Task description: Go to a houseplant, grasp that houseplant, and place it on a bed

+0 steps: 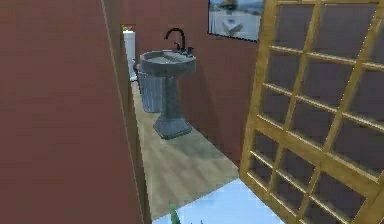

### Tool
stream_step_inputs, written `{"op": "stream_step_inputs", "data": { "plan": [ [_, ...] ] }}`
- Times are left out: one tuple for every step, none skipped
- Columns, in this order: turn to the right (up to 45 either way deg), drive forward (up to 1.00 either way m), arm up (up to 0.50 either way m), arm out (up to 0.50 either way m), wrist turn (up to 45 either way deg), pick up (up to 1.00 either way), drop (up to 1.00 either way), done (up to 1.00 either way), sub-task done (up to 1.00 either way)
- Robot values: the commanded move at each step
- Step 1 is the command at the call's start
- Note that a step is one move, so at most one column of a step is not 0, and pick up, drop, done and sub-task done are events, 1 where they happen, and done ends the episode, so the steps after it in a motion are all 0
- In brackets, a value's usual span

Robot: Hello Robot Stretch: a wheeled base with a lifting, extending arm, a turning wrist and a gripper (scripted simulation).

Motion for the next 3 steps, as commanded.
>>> {"op": "stream_step_inputs", "data": {
  "plan": [
    [0.0, 0.75, 0.00, 0.00, 0.0, 0.00, 0.00, 0.00, 0.00],
    [0.0, 0.65, 0.00, 0.00, 0.0, 0.00, 0.00, 0.00, 0.00],
    [-45.0, 0.00, 0.00, 0.00, 0.0, 0.00, 0.00, 0.00, 0.00]
  ]
}}
